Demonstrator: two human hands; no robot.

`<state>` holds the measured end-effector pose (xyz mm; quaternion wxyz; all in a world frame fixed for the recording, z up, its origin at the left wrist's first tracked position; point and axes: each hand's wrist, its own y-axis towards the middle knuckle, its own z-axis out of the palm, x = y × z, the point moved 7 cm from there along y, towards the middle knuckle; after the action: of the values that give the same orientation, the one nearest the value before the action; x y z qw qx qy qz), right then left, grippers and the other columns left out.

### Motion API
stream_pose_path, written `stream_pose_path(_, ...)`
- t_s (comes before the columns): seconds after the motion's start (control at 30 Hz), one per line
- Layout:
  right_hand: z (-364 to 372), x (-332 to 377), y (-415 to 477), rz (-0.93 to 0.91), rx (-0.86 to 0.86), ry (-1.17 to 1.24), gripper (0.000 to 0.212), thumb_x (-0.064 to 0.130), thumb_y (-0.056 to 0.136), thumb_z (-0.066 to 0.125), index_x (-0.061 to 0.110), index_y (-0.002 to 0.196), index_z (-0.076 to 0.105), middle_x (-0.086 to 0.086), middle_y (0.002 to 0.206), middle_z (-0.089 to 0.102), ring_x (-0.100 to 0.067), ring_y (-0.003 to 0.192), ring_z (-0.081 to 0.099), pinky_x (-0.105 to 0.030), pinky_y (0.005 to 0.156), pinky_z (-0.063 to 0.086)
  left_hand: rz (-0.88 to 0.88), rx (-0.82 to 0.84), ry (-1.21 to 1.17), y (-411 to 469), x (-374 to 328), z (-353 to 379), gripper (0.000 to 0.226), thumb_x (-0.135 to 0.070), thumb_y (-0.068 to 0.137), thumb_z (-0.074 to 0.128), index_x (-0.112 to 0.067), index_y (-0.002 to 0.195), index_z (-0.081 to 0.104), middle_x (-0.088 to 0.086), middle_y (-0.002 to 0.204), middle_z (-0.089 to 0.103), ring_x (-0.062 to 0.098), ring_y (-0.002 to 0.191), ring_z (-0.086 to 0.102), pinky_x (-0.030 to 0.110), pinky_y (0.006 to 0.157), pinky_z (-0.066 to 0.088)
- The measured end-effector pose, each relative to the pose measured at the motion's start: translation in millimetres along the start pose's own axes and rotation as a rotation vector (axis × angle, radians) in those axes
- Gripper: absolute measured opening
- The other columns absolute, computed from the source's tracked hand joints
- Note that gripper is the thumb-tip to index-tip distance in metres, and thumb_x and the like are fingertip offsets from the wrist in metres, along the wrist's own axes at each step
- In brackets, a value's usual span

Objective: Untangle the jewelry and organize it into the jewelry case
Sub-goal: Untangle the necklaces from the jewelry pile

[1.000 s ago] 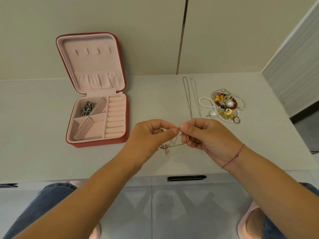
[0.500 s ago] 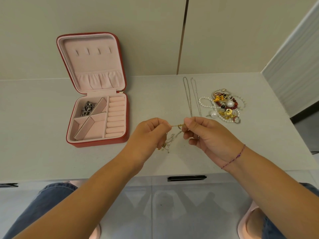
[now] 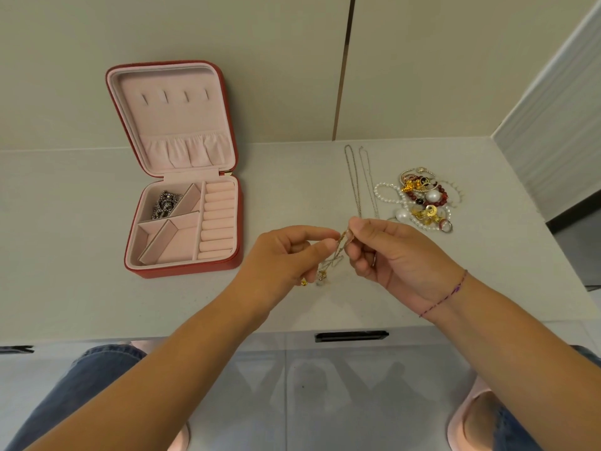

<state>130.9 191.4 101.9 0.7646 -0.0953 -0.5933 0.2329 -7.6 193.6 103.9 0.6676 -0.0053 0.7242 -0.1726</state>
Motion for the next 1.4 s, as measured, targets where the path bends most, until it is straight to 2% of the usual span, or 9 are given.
stream_pose_path(0.13,1.8,0.8,0.0,-0.004,0.019,0.006,0.022,0.033,0.071,0.064,0.011,0.070,0.063,0.000,0.056,0.053,-0.008,0.049,0.044,-0.014,0.049,0.043,0.004,0.007,0.010,-1.7,-1.5,2.2,0.012,-0.018,0.081,0.072,-0.016,0.092,0.076,-0.006,0.042,0.035,0.008,0.043,0.030,0.016,0.046,0.033)
stream_pose_path(0.3,-1.9,-1.2,2.0,-0.009,-0.010,0.004,0.020,0.033,0.073,0.063,0.014,0.068,0.063,0.000,0.064,0.055,-0.008,0.058,0.048,-0.020,0.058,0.041,0.020,-0.046,-0.007,-2.9,-5.7,-1.3,0.012,-0.023,0.083,0.069,-0.014,0.086,0.076,0.001,0.048,0.041,0.010,0.044,0.032,0.016,0.044,0.033)
stream_pose_path(0.47,-4.3,-4.9,4.3,0.003,-0.047,0.050,0.020,0.029,0.085,0.055,0.014,0.071,0.057,-0.002,0.080,0.064,-0.013,0.076,0.058,-0.028,0.072,0.043,0.013,-0.095,0.011,-0.3,-4.4,-5.4,0.012,-0.018,0.088,0.064,-0.015,0.079,0.071,-0.004,0.054,0.054,0.005,0.051,0.045,0.015,0.054,0.041)
stream_pose_path(0.6,-1.2,-3.4,3.4,0.025,-0.013,0.129,0.031,0.026,0.096,0.045,0.014,0.068,0.051,-0.005,0.079,0.066,-0.015,0.072,0.062,-0.028,0.069,0.045,-0.031,-0.135,-0.059,2.4,0.4,-9.3,0.021,-0.015,0.092,0.052,-0.013,0.073,0.061,-0.006,0.061,0.056,0.011,0.055,0.044,0.024,0.064,0.041)
stream_pose_path(0.7,-1.0,-2.5,3.2,0.036,-0.002,0.154,0.032,0.028,0.096,0.042,0.015,0.067,0.049,-0.004,0.076,0.066,-0.015,0.068,0.062,-0.027,0.067,0.045,-0.046,-0.146,-0.102,3.1,2.6,-12.4,0.020,-0.024,0.088,0.055,-0.015,0.072,0.063,0.001,0.060,0.051,0.014,0.057,0.045,0.031,0.070,0.041)
stream_pose_path(0.83,-6.6,-2.3,4.6,0.004,-0.070,0.168,0.039,0.025,0.097,0.044,0.016,0.061,0.055,-0.003,0.081,0.065,-0.014,0.074,0.060,-0.026,0.065,0.043,-0.068,-0.122,-0.169,2.5,2.3,-10.7,0.022,-0.032,0.074,0.052,-0.025,0.059,0.066,0.016,0.082,0.053,0.014,0.057,0.045,0.038,0.073,0.040)
stream_pose_path(1.07,-9.0,4.3,5.6,-0.032,-0.046,0.336,0.031,0.029,0.097,0.040,0.017,0.069,0.045,0.000,0.079,0.067,-0.016,0.086,0.068,-0.027,0.079,0.048,-0.094,-0.096,-0.302,4.7,5.2,-11.2,0.046,-0.016,0.092,0.047,-0.022,0.048,0.063,0.018,0.085,0.048,0.011,0.049,0.041,0.029,0.062,0.040)
stream_pose_path(1.27,-13.6,5.6,5.1,-0.019,-0.055,0.528,0.029,0.032,0.094,0.044,0.018,0.068,0.047,0.003,0.064,0.057,-0.011,0.065,0.061,-0.023,0.061,0.052,-0.179,-0.113,-0.542,8.3,13.7,-14.1,0.026,-0.013,0.089,0.046,-0.016,0.064,0.049,0.001,0.073,0.060,0.011,0.046,0.037,0.024,0.051,0.041)
stream_pose_path(1.4,-17.7,3.5,6.6,-0.014,-0.064,0.537,0.029,0.032,0.094,0.045,0.019,0.068,0.047,0.002,0.073,0.059,-0.013,0.075,0.064,-0.024,0.066,0.050,-0.221,-0.101,-0.641,9.7,17.3,-13.0,0.022,-0.015,0.089,0.046,-0.016,0.067,0.047,0.000,0.073,0.061,0.010,0.046,0.036,0.023,0.049,0.042)
